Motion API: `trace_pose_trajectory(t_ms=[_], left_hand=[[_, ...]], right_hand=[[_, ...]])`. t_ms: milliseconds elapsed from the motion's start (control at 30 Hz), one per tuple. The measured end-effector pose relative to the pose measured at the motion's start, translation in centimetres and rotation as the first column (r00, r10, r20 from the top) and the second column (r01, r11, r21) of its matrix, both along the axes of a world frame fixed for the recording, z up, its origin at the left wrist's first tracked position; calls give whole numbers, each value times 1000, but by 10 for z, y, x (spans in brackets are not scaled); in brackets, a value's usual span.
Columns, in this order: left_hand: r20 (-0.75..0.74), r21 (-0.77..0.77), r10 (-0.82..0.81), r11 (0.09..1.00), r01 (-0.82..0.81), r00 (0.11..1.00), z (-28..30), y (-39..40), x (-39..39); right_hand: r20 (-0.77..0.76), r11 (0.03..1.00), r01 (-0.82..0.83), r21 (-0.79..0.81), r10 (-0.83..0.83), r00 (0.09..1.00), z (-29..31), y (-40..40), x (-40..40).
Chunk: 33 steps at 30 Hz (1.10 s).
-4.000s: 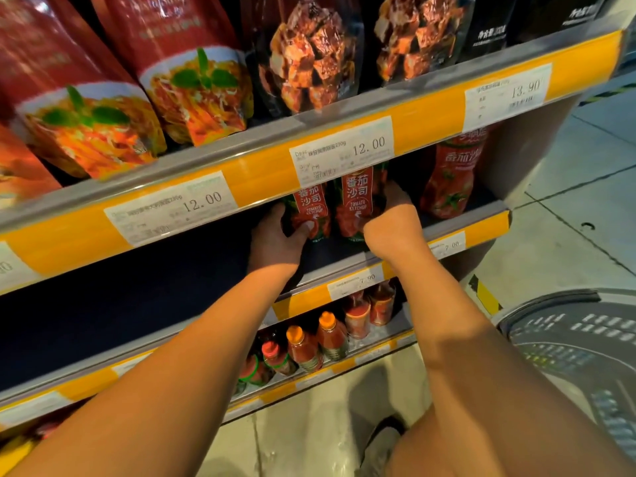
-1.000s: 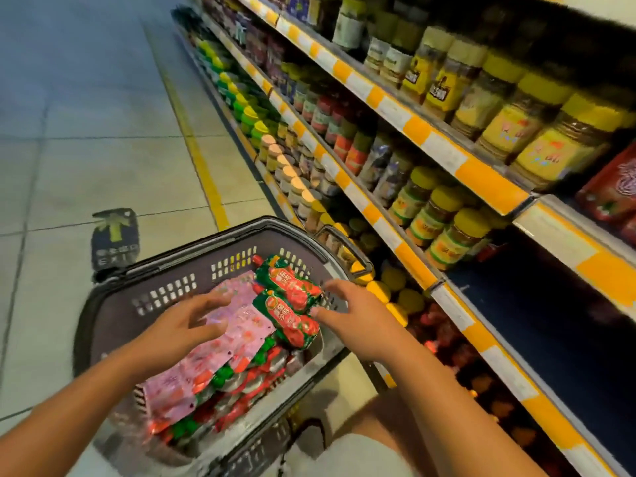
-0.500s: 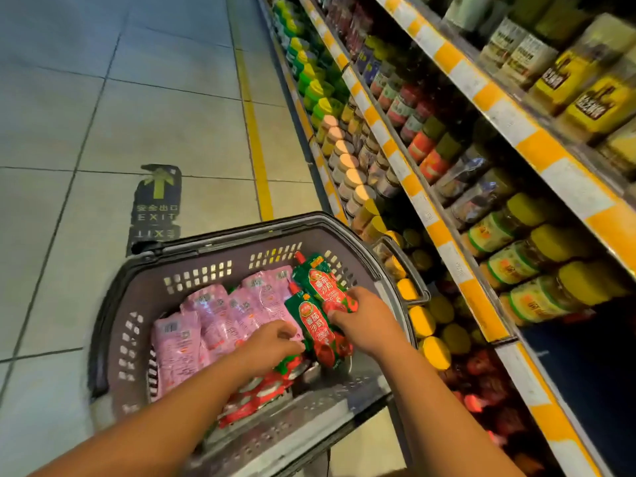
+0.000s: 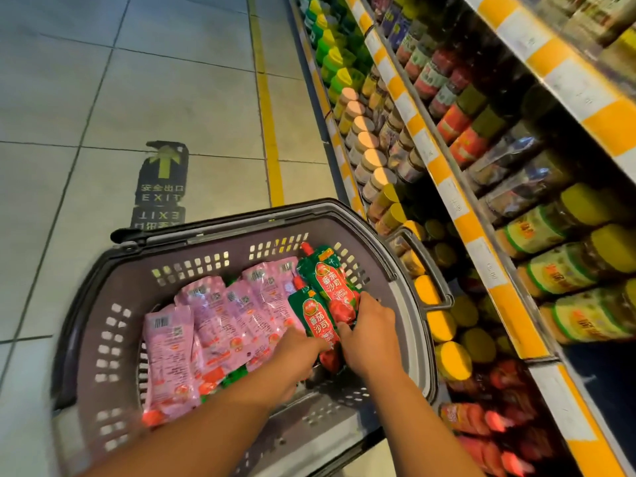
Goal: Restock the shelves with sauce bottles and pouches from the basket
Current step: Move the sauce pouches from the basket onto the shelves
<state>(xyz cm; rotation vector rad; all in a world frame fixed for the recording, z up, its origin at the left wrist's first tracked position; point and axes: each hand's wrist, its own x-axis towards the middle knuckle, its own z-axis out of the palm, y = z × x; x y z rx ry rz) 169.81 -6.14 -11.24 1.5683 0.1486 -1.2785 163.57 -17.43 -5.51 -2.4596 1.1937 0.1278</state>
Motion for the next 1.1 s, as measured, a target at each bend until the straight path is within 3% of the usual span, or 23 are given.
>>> trace_pose_trajectory(t_ms=[233,467,867,1100], left_hand=[[-74,-9,150,989,-151,986,-13,-6,-19],[-13,-10,188,982,-188,982,-18,-4,-29],[-194,-146,183,966,-213,964,-11,7,-31],[-230,-266,106,949,-167,967,4,9,-36]], right_hand=[[-39,996,-19,-91,15,999,-4,0,8],[27,999,34,39,-35,999,-6,-3,9],[84,968,140,210,-160,984,-1,-6,8],[228,927,227,300,-301,926,9,-4,8]])
